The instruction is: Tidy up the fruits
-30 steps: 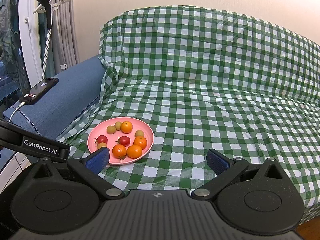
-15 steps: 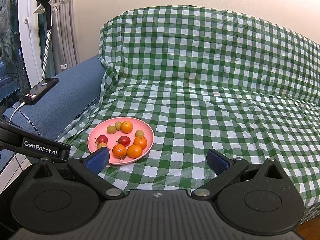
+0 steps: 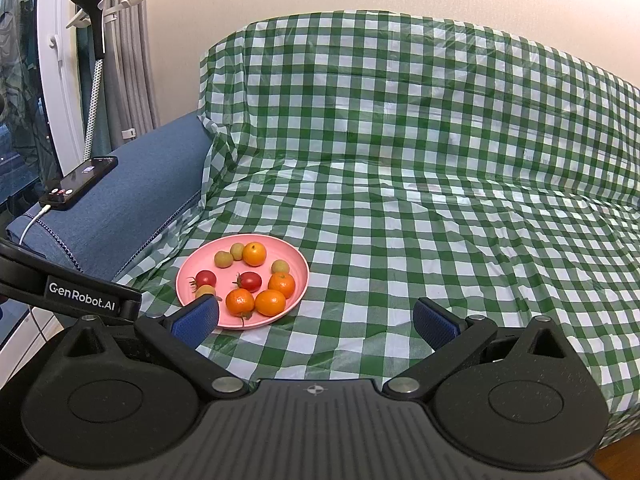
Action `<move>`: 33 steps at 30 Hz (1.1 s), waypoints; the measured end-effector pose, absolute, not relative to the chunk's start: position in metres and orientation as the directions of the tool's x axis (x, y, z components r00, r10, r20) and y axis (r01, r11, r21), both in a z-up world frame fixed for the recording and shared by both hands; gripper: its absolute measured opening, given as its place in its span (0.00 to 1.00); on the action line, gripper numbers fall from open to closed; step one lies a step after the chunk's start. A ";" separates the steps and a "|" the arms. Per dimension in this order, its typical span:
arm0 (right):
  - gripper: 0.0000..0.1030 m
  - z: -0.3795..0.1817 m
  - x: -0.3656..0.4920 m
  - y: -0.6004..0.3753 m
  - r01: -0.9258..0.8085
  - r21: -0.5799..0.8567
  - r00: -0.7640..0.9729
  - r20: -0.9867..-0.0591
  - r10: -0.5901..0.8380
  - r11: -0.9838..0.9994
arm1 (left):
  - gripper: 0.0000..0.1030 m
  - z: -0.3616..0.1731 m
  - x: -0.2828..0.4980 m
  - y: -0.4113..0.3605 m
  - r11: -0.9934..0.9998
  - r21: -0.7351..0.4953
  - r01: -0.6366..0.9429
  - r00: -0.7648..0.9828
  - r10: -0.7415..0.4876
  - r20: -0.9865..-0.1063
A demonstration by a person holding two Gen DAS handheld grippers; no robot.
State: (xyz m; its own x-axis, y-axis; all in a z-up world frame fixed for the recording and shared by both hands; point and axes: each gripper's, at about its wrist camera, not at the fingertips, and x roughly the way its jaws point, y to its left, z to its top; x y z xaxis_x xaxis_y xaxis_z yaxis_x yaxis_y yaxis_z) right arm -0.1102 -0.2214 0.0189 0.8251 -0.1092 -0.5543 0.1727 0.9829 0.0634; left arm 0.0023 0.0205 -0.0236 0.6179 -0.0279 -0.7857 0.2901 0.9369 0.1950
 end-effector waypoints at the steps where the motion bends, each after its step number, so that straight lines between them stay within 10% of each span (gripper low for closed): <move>1: 0.99 0.018 -0.110 -0.222 0.172 0.064 0.825 -0.554 -0.109 0.983 | 1.00 -0.024 0.002 0.021 0.937 0.195 0.290 0.618 -0.028 -0.785; 33: 0.99 0.020 -0.111 -0.221 0.173 0.064 0.825 -0.554 -0.109 0.983 | 1.00 -0.022 -0.002 0.018 0.938 0.188 0.291 0.621 -0.036 -0.783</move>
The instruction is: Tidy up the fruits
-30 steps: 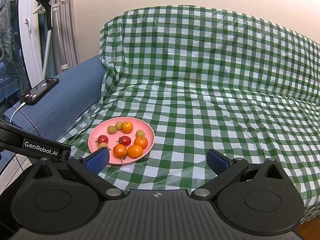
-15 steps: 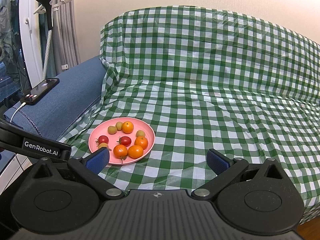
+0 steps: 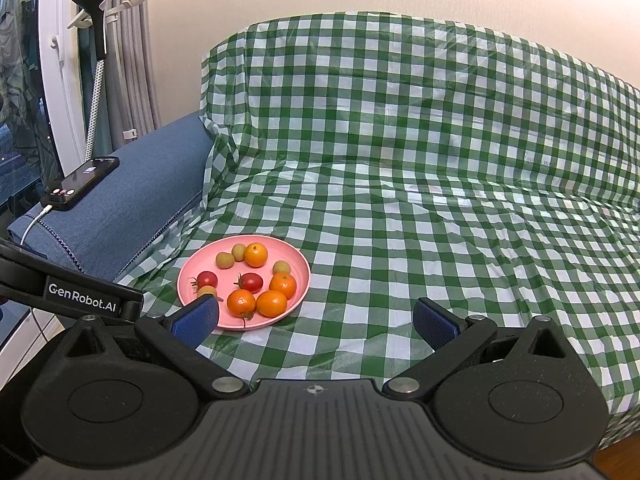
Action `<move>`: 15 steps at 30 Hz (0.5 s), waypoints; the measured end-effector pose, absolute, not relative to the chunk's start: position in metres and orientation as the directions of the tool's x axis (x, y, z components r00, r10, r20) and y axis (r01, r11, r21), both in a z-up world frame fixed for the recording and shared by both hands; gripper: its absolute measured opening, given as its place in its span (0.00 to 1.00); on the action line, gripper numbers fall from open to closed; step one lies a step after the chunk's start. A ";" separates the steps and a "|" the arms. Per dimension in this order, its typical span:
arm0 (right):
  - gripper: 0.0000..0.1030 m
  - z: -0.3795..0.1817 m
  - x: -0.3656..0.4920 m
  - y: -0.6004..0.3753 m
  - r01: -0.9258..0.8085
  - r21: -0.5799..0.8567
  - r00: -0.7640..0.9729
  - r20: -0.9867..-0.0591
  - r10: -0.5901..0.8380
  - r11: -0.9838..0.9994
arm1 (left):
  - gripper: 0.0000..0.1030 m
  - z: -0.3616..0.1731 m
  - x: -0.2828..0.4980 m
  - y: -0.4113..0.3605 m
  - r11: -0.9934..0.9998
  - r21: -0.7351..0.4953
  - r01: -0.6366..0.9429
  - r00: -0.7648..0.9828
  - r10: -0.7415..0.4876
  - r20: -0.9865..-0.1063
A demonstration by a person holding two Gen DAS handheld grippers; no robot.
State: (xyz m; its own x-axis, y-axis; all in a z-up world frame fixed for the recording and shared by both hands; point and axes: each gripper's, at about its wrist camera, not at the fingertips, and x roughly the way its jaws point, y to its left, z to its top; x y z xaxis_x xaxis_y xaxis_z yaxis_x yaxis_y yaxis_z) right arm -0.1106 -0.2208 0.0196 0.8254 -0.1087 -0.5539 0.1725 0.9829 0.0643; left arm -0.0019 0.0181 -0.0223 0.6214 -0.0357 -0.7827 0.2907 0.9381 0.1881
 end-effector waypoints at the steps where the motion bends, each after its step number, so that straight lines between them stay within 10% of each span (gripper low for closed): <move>1: 0.99 0.019 -0.110 -0.221 0.173 0.065 0.825 -0.554 -0.109 0.983 | 1.00 -0.022 -0.002 0.018 0.938 0.187 0.291 0.622 -0.036 -0.782; 15: 0.99 0.019 -0.111 -0.222 0.171 0.065 0.826 -0.553 -0.107 0.983 | 1.00 -0.022 -0.003 0.018 0.939 0.188 0.288 0.626 -0.036 -0.779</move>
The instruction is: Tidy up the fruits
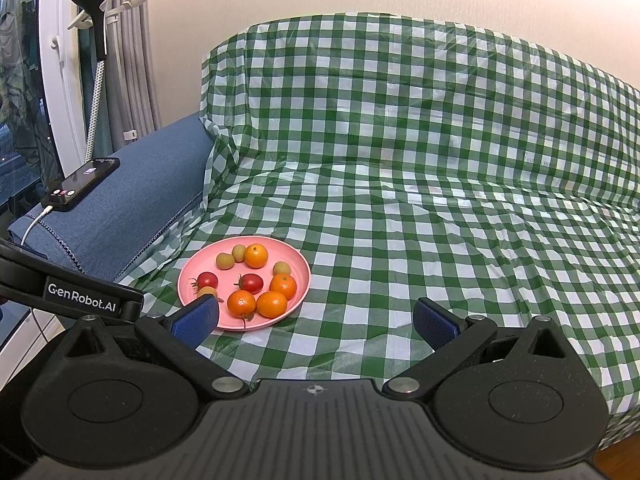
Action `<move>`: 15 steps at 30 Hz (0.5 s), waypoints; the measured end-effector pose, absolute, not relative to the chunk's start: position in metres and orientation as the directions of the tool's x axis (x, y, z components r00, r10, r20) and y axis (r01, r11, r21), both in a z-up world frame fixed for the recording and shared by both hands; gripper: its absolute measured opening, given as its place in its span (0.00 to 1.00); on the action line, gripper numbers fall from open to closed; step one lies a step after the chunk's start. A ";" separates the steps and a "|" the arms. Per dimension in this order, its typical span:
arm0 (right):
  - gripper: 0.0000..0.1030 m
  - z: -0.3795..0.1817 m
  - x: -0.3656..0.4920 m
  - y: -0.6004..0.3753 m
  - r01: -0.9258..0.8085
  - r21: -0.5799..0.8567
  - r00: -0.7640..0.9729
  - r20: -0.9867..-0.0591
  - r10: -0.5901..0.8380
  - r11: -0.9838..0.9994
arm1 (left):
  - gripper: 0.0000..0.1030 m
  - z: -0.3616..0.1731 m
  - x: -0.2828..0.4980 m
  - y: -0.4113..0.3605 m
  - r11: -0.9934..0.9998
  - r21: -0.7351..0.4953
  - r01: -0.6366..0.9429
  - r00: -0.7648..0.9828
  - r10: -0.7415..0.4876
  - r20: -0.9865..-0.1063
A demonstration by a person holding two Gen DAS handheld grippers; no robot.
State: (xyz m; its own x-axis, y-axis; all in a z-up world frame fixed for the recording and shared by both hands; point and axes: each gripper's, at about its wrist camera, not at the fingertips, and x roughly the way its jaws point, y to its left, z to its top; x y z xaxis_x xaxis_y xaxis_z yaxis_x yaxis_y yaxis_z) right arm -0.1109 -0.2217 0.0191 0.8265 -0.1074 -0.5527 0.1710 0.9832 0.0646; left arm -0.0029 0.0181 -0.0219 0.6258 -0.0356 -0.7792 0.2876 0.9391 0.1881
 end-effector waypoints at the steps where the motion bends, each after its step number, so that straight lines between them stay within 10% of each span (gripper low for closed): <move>1: 0.99 0.019 -0.111 -0.221 0.172 0.065 0.827 -0.552 -0.108 0.983 | 1.00 -0.022 -0.003 0.018 0.939 0.188 0.287 0.626 -0.036 -0.779; 15: 0.99 0.022 -0.104 -0.219 0.170 0.060 0.850 -0.513 -0.115 0.984 | 1.00 -0.015 -0.003 0.020 0.945 0.165 0.282 0.648 -0.061 -0.759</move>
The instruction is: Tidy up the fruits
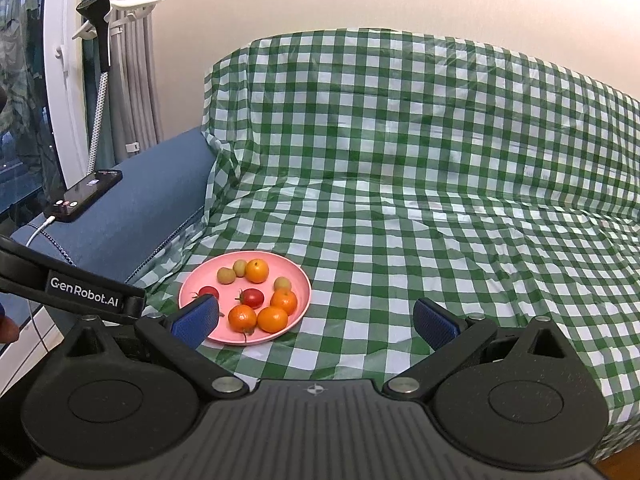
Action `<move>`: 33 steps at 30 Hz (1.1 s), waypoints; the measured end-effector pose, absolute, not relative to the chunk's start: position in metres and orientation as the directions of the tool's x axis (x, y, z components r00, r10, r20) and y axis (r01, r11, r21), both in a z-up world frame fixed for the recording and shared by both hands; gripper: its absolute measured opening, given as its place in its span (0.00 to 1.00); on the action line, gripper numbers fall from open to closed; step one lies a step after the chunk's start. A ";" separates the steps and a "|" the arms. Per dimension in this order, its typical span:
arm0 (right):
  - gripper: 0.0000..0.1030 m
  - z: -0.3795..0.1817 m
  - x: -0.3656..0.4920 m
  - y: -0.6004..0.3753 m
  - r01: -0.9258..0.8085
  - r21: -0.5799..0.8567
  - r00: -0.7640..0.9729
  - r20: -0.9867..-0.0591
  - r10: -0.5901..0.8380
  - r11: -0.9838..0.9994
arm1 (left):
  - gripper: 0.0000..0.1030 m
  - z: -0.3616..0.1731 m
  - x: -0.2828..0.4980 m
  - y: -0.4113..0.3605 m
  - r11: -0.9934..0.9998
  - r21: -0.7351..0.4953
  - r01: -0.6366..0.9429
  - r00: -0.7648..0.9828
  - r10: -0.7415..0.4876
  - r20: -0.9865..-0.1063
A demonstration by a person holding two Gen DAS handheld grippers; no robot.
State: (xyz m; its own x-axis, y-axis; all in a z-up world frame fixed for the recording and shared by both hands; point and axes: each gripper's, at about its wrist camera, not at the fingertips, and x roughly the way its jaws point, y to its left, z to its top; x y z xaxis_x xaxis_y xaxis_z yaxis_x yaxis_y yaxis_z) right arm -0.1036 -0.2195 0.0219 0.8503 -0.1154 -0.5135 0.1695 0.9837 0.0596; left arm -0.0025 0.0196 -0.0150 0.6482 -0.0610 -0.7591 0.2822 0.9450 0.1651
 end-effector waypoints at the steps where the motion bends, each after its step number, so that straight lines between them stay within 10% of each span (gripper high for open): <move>1: 0.99 0.022 -0.103 -0.218 0.170 0.061 0.850 -0.514 -0.115 0.984 | 1.00 -0.015 -0.004 0.019 0.944 0.167 0.283 0.655 -0.064 -0.753; 33: 0.99 0.018 -0.107 -0.210 0.162 0.073 0.852 -0.513 -0.103 0.984 | 1.00 -0.021 -0.006 0.019 0.938 0.199 0.285 0.656 -0.039 -0.754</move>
State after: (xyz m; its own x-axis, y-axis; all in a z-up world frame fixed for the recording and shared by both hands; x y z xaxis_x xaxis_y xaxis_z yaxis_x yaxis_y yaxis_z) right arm -0.1073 -0.2097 0.0176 0.8522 -0.1028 -0.5131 0.1624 0.9841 0.0725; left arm -0.0064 0.0188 -0.0211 0.6556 -0.0392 -0.7541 0.2846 0.9378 0.1987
